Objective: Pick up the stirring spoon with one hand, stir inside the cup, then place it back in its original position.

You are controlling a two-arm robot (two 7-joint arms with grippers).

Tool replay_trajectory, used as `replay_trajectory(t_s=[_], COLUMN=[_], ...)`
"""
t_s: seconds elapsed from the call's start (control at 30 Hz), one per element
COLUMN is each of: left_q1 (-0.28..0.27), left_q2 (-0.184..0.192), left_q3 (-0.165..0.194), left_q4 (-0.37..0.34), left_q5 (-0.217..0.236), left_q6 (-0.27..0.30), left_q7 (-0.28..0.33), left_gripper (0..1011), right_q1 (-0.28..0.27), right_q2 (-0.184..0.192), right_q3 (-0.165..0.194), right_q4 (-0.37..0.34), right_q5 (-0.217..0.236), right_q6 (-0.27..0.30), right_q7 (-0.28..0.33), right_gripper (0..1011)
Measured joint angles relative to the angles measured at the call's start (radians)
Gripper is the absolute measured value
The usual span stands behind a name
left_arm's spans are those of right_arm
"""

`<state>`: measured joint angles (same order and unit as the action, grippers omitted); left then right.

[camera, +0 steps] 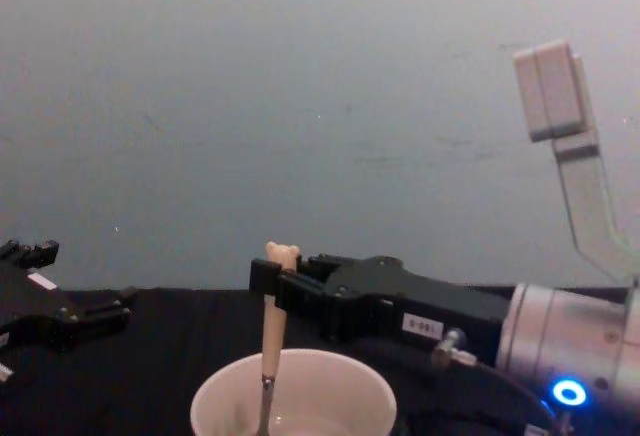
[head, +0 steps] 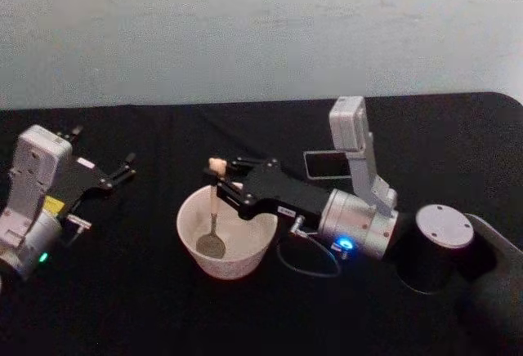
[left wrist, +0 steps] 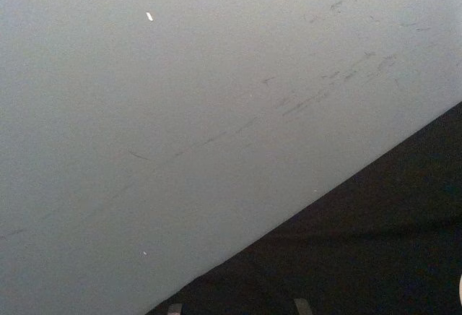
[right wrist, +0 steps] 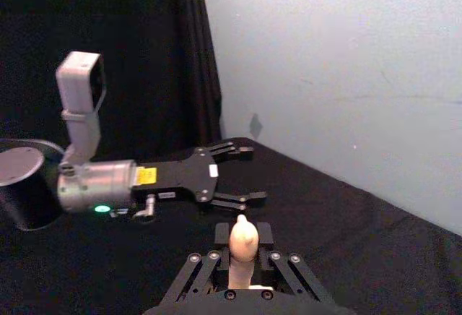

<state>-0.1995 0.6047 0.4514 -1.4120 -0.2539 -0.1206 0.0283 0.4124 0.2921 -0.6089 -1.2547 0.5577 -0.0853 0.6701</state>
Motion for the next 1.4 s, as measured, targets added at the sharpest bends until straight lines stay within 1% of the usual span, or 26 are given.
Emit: replay_trajectory(t_s=[0.27,0.4,0.57,0.8,1.0,1.07,1.2,1.27,1.4], left_q1=[0.0,0.0,0.0,0.0,0.0,0.0,0.0,0.0,0.0], left_q2=[0.0,0.0,0.0,0.0,0.0,0.0,0.0,0.0,0.0], left_q3=[0.0,0.0,0.0,0.0,0.0,0.0,0.0,0.0,0.0], left_q4=[0.0,0.0,0.0,0.0,0.0,0.0,0.0,0.0,0.0], left_q5=[0.0,0.0,0.0,0.0,0.0,0.0,0.0,0.0,0.0], left_q6=[0.0,0.0,0.0,0.0,0.0,0.0,0.0,0.0,0.0], left_q7=[0.0,0.0,0.0,0.0,0.0,0.0,0.0,0.0,0.0], left_gripper=[1001,1001,1001,1002,1001,1001,1001,1001,1001], right_q1=[0.052,0.067,0.068,0.043,0.003,-0.013,-0.034,-0.045,-0.054], right_q2=[-0.049,-0.06,-0.059,-0.028,0.01,0.023,0.041,0.051,0.058], right_q3=[0.006,0.017,0.031,0.052,0.067,0.069,0.067,0.059,0.04], right_q4=[0.083,0.106,0.112,0.074,0.016,-0.008,-0.041,-0.059,-0.073], right_q5=[-0.028,-0.044,-0.059,-0.075,-0.078,-0.073,-0.058,-0.05,-0.04], right_q6=[-0.024,-0.033,-0.034,-0.027,-0.014,-0.008,0.001,0.008,0.018], right_q7=[-0.024,-0.041,-0.053,-0.065,-0.063,-0.052,-0.026,-0.008,0.013], right_gripper=[215,215,215,215,215,215,215,215,215])
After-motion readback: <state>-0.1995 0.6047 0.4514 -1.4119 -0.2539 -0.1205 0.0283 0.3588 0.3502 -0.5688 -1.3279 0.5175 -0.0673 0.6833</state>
